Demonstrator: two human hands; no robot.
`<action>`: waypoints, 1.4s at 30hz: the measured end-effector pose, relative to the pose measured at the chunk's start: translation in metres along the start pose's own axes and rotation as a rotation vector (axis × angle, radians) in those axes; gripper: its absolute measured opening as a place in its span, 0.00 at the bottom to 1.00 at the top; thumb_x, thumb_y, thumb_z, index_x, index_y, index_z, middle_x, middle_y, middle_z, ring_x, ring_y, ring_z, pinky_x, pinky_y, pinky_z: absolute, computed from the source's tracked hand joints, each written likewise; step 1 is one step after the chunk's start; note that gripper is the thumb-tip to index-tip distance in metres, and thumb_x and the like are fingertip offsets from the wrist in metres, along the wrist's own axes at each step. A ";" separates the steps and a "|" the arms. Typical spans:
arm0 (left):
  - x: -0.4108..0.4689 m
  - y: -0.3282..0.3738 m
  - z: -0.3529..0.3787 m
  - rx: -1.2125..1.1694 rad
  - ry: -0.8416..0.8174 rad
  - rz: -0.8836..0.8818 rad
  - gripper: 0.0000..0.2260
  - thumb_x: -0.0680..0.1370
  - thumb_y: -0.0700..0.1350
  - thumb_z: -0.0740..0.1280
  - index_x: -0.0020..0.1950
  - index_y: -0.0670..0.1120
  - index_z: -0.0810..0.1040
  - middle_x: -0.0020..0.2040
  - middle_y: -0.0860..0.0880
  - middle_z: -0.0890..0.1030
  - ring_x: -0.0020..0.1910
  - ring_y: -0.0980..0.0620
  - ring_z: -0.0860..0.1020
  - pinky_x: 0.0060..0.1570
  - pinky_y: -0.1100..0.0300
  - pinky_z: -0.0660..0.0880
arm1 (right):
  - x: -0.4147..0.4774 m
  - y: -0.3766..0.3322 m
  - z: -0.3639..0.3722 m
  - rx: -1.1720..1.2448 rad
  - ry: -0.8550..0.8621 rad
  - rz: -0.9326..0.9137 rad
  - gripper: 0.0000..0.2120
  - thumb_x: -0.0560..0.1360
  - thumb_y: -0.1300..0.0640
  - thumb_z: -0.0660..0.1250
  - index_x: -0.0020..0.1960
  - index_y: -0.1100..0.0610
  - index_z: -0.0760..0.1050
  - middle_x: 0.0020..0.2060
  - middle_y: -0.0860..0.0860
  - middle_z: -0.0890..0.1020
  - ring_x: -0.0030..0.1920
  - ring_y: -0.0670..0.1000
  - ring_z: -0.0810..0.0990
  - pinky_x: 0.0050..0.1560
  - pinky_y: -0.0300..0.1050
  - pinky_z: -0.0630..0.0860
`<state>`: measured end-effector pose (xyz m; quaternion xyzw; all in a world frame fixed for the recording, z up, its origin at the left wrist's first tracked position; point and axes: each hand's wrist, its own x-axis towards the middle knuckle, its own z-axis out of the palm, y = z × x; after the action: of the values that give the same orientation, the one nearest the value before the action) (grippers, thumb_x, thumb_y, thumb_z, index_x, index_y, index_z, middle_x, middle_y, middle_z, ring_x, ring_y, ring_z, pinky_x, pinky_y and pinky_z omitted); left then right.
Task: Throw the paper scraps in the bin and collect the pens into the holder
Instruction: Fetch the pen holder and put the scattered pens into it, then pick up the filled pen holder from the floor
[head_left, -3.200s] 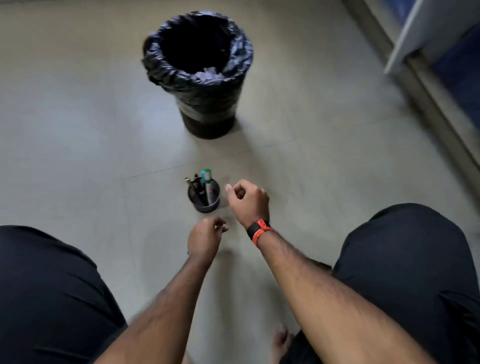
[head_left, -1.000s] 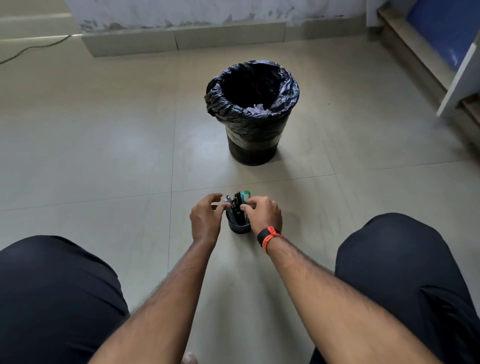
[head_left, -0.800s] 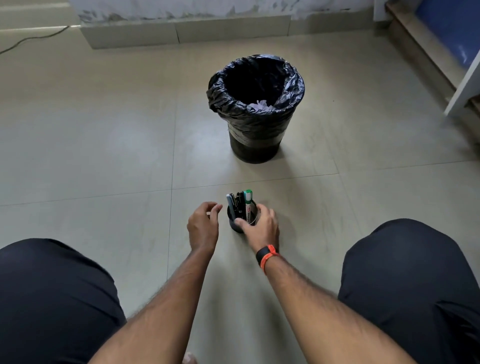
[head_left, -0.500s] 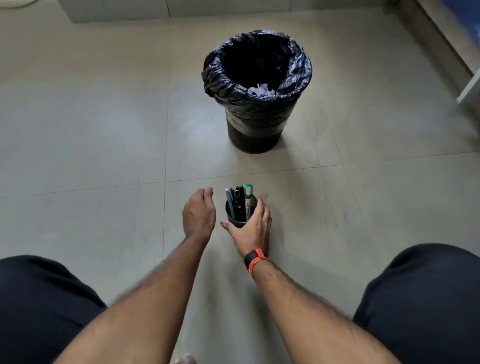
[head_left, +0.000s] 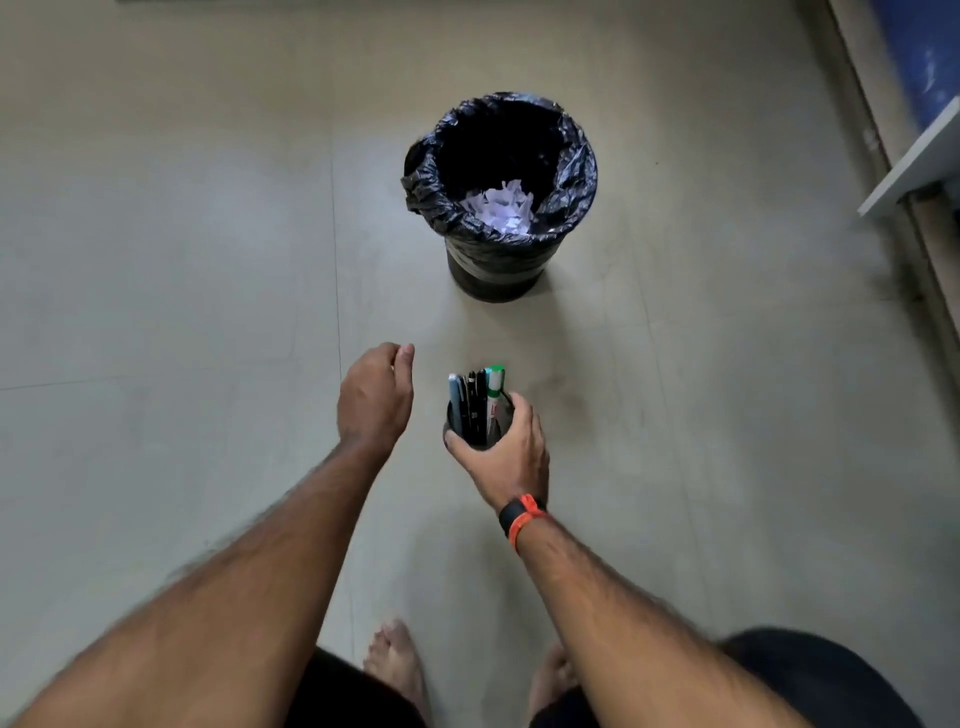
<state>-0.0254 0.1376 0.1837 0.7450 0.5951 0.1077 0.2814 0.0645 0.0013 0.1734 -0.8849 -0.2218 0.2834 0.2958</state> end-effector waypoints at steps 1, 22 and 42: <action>-0.005 0.014 -0.012 -0.041 0.009 -0.017 0.17 0.82 0.53 0.55 0.47 0.44 0.78 0.41 0.46 0.81 0.43 0.46 0.77 0.42 0.54 0.72 | -0.007 -0.016 -0.016 0.003 0.009 -0.013 0.40 0.59 0.37 0.74 0.66 0.49 0.67 0.57 0.45 0.76 0.58 0.47 0.76 0.56 0.42 0.75; -0.168 0.382 -0.398 -0.413 -0.069 -0.020 0.15 0.81 0.55 0.60 0.50 0.48 0.82 0.44 0.54 0.83 0.44 0.56 0.80 0.41 0.65 0.72 | -0.178 -0.313 -0.479 0.169 0.130 -0.315 0.39 0.63 0.40 0.74 0.69 0.53 0.66 0.59 0.47 0.75 0.54 0.45 0.77 0.53 0.42 0.78; -0.063 0.561 -0.399 -0.280 -0.330 0.403 0.15 0.81 0.53 0.58 0.50 0.49 0.83 0.44 0.54 0.84 0.46 0.54 0.81 0.50 0.53 0.78 | -0.094 -0.347 -0.626 0.070 0.282 -0.238 0.37 0.59 0.32 0.74 0.61 0.47 0.69 0.51 0.42 0.79 0.48 0.44 0.79 0.47 0.42 0.79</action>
<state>0.2233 0.1192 0.8282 0.8096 0.3607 0.1197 0.4473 0.3131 -0.0485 0.8492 -0.8726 -0.2711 0.1270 0.3858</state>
